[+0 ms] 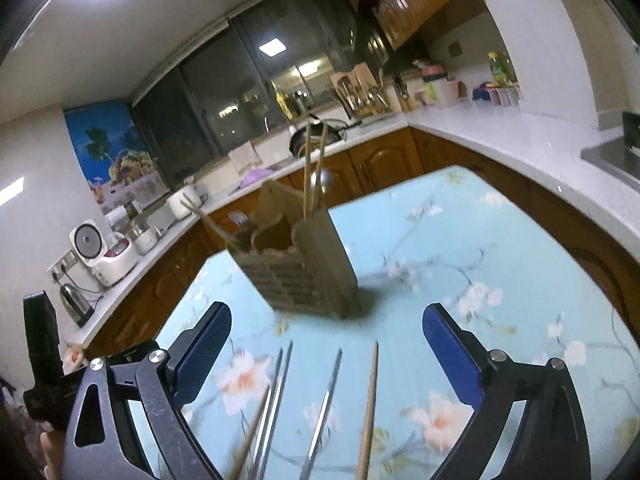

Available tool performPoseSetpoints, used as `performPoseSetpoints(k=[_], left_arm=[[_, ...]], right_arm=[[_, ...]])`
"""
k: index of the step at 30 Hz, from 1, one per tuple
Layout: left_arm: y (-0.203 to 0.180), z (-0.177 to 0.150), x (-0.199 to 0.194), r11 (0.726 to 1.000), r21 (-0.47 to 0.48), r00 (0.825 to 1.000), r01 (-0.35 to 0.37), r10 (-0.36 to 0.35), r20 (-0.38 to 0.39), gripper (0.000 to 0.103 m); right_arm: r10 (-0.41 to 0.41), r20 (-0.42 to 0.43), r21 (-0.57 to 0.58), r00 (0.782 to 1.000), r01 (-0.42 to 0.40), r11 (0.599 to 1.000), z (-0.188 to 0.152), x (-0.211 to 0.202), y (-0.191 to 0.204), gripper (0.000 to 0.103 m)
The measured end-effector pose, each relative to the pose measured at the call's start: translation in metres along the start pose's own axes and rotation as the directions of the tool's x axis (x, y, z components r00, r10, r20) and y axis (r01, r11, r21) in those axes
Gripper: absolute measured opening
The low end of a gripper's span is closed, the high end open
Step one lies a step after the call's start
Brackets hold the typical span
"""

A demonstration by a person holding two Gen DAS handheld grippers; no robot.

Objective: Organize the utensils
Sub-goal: 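Reach down and grasp a metal chopstick with the right tool while the left tool grasps a wooden chopstick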

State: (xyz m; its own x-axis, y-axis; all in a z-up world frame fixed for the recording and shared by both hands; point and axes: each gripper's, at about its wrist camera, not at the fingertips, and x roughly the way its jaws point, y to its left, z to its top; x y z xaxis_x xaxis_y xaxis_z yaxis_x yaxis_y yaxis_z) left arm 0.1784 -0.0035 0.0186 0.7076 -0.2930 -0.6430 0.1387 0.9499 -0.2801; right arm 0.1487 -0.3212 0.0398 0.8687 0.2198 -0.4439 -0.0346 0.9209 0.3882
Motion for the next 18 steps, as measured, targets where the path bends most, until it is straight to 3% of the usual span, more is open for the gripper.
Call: performPoseSetpoints(k=[10, 18], left_arm=[[-0.001, -0.034, 0.006, 1.0, 0.017, 0.997, -0.009, 0.01, -0.083, 0.073], [-0.009, -0.038, 0.023, 0.998, 0.06, 0.988, -0.019, 0.027, -0.151, 0.073]], right_arm=[[-0.039, -0.074, 0.008, 0.996, 0.039, 0.999, -0.035, -0.005, -0.007, 0.098], [-0.05, -0.129, -0.026, 0.99, 0.047, 0.999, -0.042, 0.009, -0.001, 0.097]])
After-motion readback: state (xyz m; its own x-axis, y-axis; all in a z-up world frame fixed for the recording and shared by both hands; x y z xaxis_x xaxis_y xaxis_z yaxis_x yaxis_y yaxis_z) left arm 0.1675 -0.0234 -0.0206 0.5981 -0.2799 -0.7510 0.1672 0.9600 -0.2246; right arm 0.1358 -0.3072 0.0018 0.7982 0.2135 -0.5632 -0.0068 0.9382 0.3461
